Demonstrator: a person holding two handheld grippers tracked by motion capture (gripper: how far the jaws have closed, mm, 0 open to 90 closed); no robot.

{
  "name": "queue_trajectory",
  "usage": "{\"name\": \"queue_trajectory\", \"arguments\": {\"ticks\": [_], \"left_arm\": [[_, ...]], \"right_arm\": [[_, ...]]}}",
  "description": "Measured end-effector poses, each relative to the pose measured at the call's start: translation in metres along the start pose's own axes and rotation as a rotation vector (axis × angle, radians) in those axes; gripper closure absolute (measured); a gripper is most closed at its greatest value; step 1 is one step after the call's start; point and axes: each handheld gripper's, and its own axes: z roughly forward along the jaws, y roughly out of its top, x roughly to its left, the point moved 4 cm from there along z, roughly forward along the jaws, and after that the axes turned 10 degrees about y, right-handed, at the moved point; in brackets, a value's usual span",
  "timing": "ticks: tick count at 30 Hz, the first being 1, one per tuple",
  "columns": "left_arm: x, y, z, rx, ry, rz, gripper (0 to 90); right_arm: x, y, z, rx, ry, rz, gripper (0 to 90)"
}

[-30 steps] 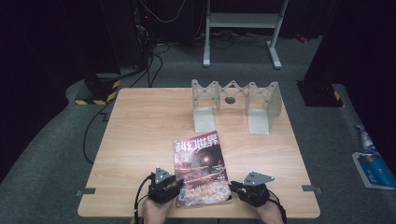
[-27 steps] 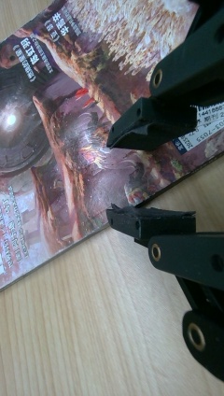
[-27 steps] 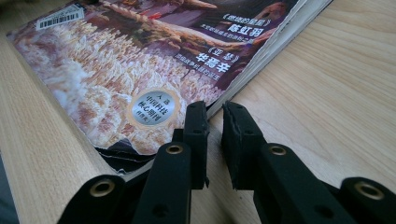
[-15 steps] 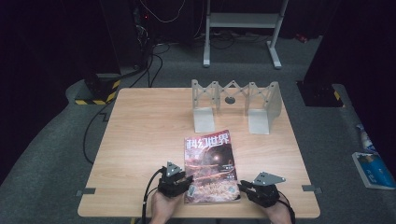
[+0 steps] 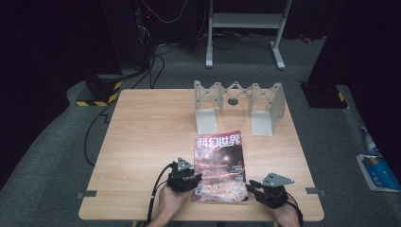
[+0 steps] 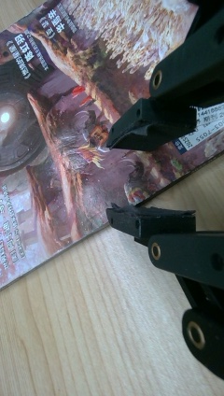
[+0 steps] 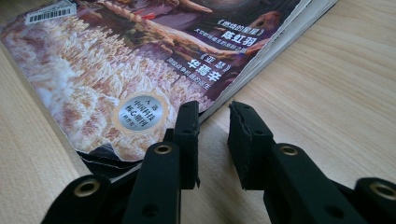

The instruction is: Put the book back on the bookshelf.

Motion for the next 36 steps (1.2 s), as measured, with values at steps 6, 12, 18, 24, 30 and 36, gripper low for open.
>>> {"name": "queue_trajectory", "arguments": {"ticks": [6, 12, 18, 24, 30, 36], "left_arm": [[-0.003, 0.003, 0.004, -0.015, -0.017, -0.001, 59.5], [-0.007, 0.006, 0.009, -0.025, -0.035, 0.011, 59.5], [-0.011, 0.009, 0.013, -0.029, -0.066, 0.031, 59.2], [-0.012, 0.011, 0.016, -0.034, -0.114, 0.022, 57.3], [-0.005, 0.018, 0.022, -0.025, -0.124, -0.032, 50.1], [0.002, 0.033, 0.033, -0.009, -0.066, -0.033, 47.1]], "right_arm": [[-0.008, 0.001, -0.001, 0.005, -0.025, -0.002, 68.5], [-0.017, 0.003, -0.004, 0.034, -0.06, 0.011, 66.7], [-0.025, 0.003, -0.009, 0.045, -0.056, 0.048, 68.5], [-0.031, 0.0, -0.014, 0.036, -0.048, 0.067, 66.5], [-0.037, -0.001, -0.017, 0.034, -0.044, 0.111, 61.5], [-0.043, 0.005, -0.02, 0.008, -0.056, 0.189, 60.3]]}}
